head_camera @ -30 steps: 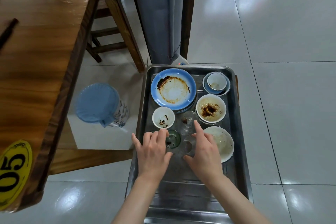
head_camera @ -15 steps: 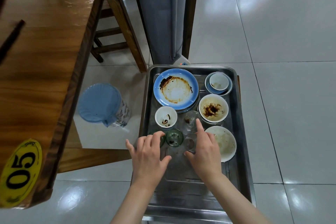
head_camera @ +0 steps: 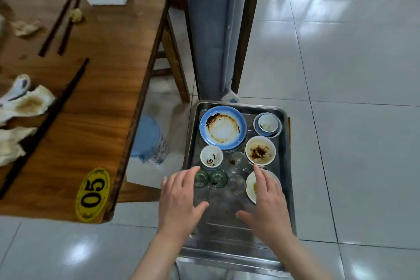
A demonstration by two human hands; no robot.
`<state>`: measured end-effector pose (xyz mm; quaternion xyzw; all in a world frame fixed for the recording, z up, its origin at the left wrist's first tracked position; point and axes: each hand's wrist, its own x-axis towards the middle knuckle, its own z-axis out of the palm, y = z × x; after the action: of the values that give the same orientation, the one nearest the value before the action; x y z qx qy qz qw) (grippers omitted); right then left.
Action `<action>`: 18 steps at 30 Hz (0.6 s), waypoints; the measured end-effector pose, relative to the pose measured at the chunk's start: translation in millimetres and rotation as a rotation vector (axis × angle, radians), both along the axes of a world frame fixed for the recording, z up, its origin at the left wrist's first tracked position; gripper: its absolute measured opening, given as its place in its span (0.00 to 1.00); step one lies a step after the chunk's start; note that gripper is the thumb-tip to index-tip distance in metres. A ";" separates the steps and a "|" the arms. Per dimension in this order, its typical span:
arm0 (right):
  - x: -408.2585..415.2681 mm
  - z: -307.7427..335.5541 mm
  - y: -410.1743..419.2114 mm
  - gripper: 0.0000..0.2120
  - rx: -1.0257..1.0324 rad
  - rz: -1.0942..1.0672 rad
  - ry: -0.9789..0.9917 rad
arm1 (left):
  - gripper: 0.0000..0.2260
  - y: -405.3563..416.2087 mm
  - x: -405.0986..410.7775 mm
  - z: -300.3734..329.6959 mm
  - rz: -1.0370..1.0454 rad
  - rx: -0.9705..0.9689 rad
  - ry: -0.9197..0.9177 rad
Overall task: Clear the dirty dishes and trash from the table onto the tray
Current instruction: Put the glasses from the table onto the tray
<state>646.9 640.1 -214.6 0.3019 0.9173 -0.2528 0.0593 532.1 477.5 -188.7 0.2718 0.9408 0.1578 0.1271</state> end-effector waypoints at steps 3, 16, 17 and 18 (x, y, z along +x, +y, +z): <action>3.7 41.2 1.8 0.57 0.001 0.038 -0.007 | 0.38 -2.0 -0.7 37.1 -0.006 0.021 0.023; -4.2 192.9 -40.2 0.57 -0.048 0.198 0.044 | 0.52 -69.7 3.7 207.9 0.182 0.036 0.022; -6.0 203.5 -45.5 0.57 -0.047 0.223 0.053 | 0.52 -81.4 2.8 221.7 0.210 0.039 0.025; -9.0 212.9 -50.3 0.56 -0.046 0.244 0.058 | 0.53 -93.3 1.7 234.1 0.235 0.039 0.030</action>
<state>637.9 589.7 -1.7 0.1792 0.9425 -0.2733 0.0701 533.8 384.2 45.3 0.1645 0.9646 0.1860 0.0883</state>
